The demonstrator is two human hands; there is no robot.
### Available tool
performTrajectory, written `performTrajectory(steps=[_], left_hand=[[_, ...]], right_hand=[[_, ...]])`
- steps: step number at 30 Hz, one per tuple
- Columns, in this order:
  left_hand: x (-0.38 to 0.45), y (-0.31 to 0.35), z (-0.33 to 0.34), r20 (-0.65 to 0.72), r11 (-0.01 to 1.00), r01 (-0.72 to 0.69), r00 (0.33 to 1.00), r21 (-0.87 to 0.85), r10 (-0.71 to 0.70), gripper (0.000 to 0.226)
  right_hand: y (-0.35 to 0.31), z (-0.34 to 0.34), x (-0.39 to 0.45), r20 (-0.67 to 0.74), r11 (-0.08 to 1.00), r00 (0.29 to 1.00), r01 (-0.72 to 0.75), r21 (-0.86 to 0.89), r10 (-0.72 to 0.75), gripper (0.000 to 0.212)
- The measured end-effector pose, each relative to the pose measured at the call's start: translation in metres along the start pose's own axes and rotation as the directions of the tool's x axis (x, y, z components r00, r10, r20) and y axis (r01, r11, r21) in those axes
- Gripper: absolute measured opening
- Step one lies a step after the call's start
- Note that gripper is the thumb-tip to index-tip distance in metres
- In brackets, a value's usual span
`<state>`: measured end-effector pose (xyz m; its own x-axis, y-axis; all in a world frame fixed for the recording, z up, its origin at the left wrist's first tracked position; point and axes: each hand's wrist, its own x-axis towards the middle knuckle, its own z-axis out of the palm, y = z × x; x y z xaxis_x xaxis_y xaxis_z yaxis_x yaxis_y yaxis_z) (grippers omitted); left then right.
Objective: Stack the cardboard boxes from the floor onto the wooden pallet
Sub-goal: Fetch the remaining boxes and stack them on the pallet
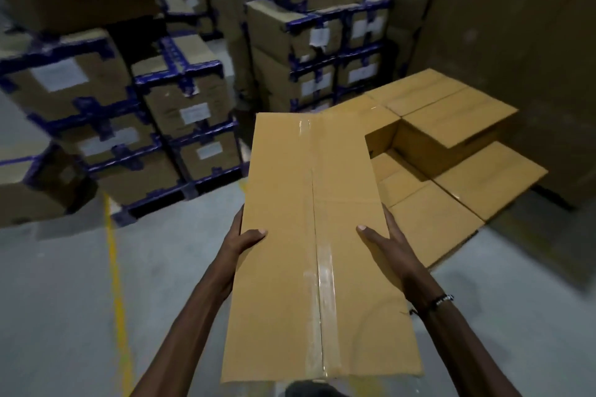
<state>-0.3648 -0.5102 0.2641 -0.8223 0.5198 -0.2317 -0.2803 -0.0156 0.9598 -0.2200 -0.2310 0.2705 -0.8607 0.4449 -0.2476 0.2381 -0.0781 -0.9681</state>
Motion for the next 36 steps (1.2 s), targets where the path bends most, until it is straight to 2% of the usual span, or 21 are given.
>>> performTrajectory(steps=[3,6,11,13,15,23,25,28,31,33,36], left_hand=[[0.061,0.004,0.013,0.096,0.998,0.024,0.995,0.061,-0.029,0.083],[0.117,0.012,0.024,0.136,0.994,0.065,0.988,0.092,-0.077,0.091],[0.191,0.032,0.051,0.260,0.985,0.091,0.957,0.144,-0.127,0.078],[0.221,0.035,0.055,0.291,0.981,0.101,0.945,0.167,-0.147,0.090],[0.252,0.035,0.057,0.320,0.971,0.129,0.928,0.200,-0.189,0.105],[0.375,0.043,0.068,0.483,0.950,0.092,0.844,0.298,-0.234,0.097],[0.409,0.045,0.066,0.536,0.940,0.078,0.805,0.332,-0.256,0.085],[0.455,0.048,0.065,0.622,0.924,0.053,0.725,0.380,-0.297,0.076],[0.489,0.056,0.068,0.695,0.912,-0.013,0.652,0.409,-0.303,0.067],[0.510,0.060,0.069,0.730,0.888,-0.042,0.589,0.457,-0.347,0.069],[0.531,0.067,0.075,0.767,0.859,-0.092,0.506,0.503,-0.395,0.054]], right_hand=[[0.000,-0.014,0.026,-0.086,0.996,0.996,-0.011,0.088,0.019,0.063],[-0.003,-0.026,0.050,-0.153,0.996,0.988,-0.006,0.090,0.020,0.064],[-0.011,-0.039,0.082,-0.266,0.997,0.963,-0.008,0.081,0.030,0.077],[-0.013,-0.040,0.092,-0.313,0.994,0.949,-0.003,0.105,0.036,0.080],[-0.012,-0.040,0.104,-0.356,0.994,0.932,-0.038,0.099,0.071,0.087],[-0.002,-0.018,0.173,-0.571,0.992,0.814,-0.051,0.111,0.106,0.095],[-0.004,-0.005,0.193,-0.630,0.991,0.767,-0.048,0.126,0.117,0.097],[-0.010,0.015,0.211,-0.704,0.986,0.699,-0.007,0.165,0.123,0.086],[-0.012,0.025,0.226,-0.784,0.988,0.602,-0.070,0.138,0.152,0.085],[-0.011,0.029,0.234,-0.792,0.984,0.585,-0.082,0.156,0.174,0.091],[-0.011,0.029,0.248,-0.805,0.981,0.560,-0.090,0.174,0.195,0.092]])
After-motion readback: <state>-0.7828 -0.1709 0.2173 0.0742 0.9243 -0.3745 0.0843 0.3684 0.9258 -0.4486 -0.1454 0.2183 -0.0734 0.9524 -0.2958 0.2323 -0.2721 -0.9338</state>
